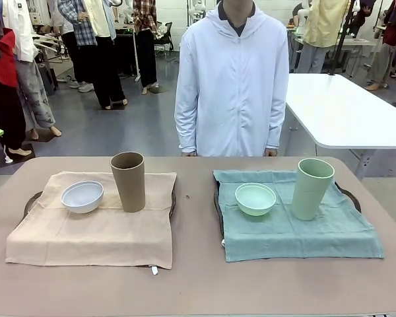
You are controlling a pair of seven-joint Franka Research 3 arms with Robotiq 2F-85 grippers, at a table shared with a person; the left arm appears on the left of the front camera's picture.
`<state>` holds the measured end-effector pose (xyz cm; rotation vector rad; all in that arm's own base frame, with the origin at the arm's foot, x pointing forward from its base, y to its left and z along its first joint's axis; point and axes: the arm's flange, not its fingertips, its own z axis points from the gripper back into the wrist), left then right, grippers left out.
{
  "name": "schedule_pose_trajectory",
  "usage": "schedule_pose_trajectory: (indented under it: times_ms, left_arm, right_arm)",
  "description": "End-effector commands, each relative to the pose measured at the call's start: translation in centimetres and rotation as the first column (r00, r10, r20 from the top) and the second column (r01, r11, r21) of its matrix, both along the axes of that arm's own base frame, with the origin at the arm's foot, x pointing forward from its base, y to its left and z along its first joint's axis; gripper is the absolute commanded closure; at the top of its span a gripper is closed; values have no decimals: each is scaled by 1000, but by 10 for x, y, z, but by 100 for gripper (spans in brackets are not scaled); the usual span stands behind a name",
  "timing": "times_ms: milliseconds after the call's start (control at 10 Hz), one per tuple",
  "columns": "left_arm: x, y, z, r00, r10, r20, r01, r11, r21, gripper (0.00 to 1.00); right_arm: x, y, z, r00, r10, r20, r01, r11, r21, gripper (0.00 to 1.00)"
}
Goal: Set up a tray with a mat and arrange the tableware.
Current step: Place the Picnic Bowl and Reusable plastic cup back onto the Handle tray in front of the human's position.
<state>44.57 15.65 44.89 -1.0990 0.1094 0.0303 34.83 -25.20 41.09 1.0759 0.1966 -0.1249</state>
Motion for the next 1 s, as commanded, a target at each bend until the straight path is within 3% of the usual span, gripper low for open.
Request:
schedule_pose_trajectory:
  times_ms: [0,900]
  left_arm:
    - [-4,-1,2,1000,3,0,-3,1000,14,13]
    - [-4,-1,2,1000,3,0,-3,1000,14,13]
  right_arm:
    - [-3,-1,0,1000,2,-13,-2,1000,-9,0]
    - [-3,-1,0,1000,2,-13,-2,1000,-9,0]
